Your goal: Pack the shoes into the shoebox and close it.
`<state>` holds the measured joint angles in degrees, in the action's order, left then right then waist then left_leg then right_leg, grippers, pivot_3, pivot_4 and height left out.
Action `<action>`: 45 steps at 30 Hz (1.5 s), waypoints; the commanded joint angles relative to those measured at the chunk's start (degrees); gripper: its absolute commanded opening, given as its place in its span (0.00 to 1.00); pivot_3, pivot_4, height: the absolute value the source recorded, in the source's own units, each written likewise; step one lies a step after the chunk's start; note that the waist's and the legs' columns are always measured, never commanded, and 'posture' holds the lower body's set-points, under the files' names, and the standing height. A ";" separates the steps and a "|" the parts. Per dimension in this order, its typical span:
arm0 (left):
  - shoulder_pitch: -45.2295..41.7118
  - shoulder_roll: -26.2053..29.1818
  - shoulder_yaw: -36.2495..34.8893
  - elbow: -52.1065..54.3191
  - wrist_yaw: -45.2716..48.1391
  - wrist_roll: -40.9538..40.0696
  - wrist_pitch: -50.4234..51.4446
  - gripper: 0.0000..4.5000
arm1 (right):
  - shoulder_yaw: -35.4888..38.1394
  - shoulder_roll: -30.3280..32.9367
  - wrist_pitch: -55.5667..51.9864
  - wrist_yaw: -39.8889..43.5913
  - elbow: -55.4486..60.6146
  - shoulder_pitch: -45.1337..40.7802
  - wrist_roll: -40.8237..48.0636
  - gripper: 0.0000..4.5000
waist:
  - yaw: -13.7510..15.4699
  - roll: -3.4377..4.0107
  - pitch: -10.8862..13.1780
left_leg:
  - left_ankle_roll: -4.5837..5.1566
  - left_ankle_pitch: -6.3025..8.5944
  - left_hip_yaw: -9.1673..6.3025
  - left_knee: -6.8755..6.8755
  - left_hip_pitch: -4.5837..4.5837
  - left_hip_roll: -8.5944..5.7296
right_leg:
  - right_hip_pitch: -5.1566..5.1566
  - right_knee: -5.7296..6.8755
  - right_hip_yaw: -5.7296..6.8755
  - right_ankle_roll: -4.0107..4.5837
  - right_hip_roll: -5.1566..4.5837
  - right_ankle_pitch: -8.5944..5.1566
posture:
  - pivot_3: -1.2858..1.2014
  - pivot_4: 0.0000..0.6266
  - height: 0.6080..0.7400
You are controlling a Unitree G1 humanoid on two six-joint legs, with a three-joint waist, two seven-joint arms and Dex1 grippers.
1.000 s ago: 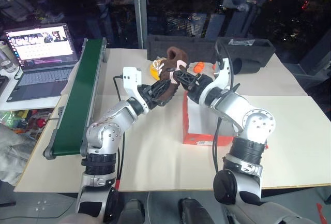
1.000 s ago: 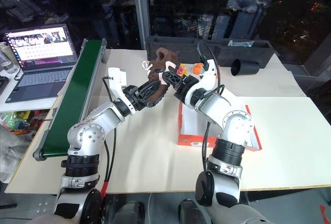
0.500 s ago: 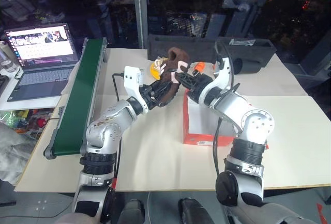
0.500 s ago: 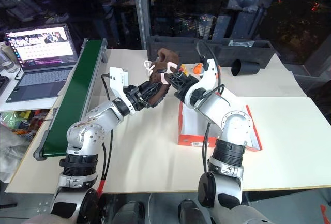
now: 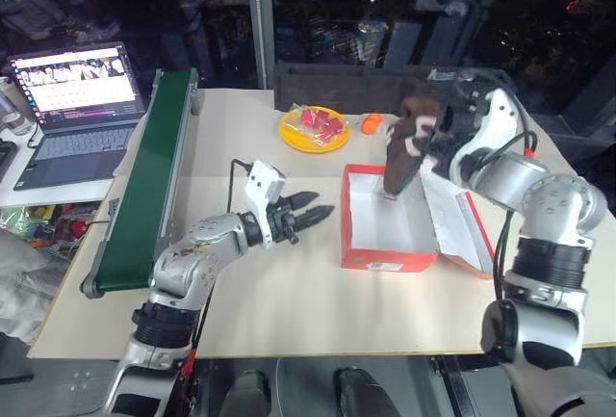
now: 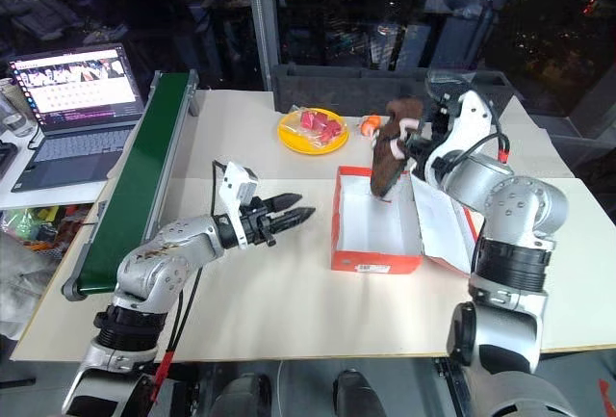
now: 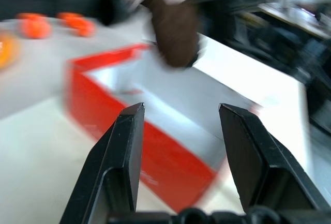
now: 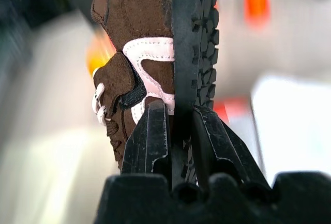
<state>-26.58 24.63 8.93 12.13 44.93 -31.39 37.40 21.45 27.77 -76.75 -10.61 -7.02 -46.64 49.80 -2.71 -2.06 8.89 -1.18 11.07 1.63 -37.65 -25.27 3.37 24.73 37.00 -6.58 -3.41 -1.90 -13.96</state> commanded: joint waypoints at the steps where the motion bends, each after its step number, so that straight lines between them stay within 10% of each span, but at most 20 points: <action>1: 0.32 1.76 2.01 1.42 3.19 2.34 -2.36 0.54 | -0.45 2.11 -5.99 2.67 0.47 -0.14 -0.99 0.11 | -0.02 0.04 0.03 | 0.00 0.00 0.01 0.00 0.00 0.00 | 0.00 0.00 -0.01 -0.01 0.00 0.00 | 0.52 0.24 0.77; 16: 1.85 0.91 1.27 3.89 0.84 3.81 -2.47 0.54 | -9.35 2.14 -0.20 12.62 -6.31 3.91 -15.86 0.11 | 0.17 0.05 0.03 | 0.01 0.01 -0.02 -0.07 0.03 -0.01 | -0.07 0.01 0.02 -0.07 0.00 -0.03 | 0.52 0.24 0.77; 24: 1.36 1.10 -0.84 1.51 -1.16 5.78 -4.65 0.55 | -6.79 -0.55 0.98 12.06 -5.40 1.10 -19.33 0.77 | 0.22 0.05 0.03 | 0.02 0.01 -0.03 -0.08 0.08 -0.02 | -0.15 0.00 0.03 -0.07 -0.01 -0.04 | 0.52 0.24 0.77; 37: -6.38 -3.13 -13.73 -16.48 -19.72 15.14 -17.81 0.55 | -15.37 0.20 10.79 12.48 13.27 -4.56 -29.21 0.77 | 0.27 0.06 0.04 | 0.02 0.01 -0.04 -0.08 0.07 -0.03 | -0.11 0.02 0.06 -0.08 -0.04 -0.04 | 0.52 0.24 0.77; 45: -11.82 -3.71 -22.20 -31.08 -39.68 21.59 -19.33 0.55 | -17.76 -7.71 20.62 31.59 32.77 1.27 -13.89 0.77 | 0.11 0.06 0.04 | 0.18 0.11 -0.12 -0.07 0.02 -0.08 | -0.03 0.10 0.12 -0.14 -0.10 -0.05 | 0.52 0.24 0.77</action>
<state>-37.90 20.34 -12.33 -18.28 7.22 -10.89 18.70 2.82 19.94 -57.36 17.63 21.48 -46.29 32.01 -2.59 -2.00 8.92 -1.00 11.18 1.46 -37.70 -25.28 3.28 24.68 37.11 -6.41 -3.55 -2.02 -14.02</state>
